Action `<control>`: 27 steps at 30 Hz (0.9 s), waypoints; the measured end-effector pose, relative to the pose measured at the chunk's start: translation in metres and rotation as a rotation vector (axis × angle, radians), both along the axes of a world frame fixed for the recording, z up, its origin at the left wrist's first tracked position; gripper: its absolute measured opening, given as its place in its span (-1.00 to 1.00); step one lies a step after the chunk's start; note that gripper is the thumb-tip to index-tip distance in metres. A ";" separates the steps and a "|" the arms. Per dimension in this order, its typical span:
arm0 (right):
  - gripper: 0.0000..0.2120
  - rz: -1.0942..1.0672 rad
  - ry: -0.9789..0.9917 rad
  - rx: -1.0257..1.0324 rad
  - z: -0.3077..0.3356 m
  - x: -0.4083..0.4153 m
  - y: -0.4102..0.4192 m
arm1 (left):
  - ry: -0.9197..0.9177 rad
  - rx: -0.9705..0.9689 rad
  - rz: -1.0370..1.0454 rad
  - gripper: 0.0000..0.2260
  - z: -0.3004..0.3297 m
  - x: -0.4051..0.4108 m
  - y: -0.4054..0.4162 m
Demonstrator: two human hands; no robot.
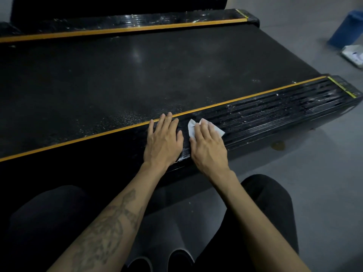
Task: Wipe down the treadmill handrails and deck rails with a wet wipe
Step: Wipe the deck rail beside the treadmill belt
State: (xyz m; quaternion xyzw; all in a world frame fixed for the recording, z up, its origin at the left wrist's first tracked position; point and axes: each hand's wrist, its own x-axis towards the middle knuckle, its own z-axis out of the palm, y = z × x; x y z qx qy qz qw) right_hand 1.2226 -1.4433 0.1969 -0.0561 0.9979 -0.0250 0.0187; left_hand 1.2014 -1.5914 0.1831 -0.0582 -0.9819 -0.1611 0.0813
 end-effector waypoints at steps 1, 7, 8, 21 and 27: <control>-0.43 0.028 -0.003 -0.006 0.003 -0.004 0.003 | 0.000 -0.002 -0.003 -0.53 0.000 0.000 0.000; -0.41 -0.026 -0.022 0.019 0.006 -0.004 0.008 | -0.001 0.002 -0.004 -0.53 0.003 0.001 -0.001; -0.41 -0.025 -0.027 0.012 0.003 -0.003 0.004 | -0.002 0.001 -0.003 -0.53 0.003 0.001 -0.001; -0.44 0.042 -0.034 -0.055 0.003 -0.014 0.001 | -0.010 0.001 -0.003 -0.53 0.002 -0.001 0.000; -0.46 0.004 -0.037 -0.061 0.013 -0.027 0.016 | -0.007 0.010 -0.005 -0.54 0.004 0.000 0.000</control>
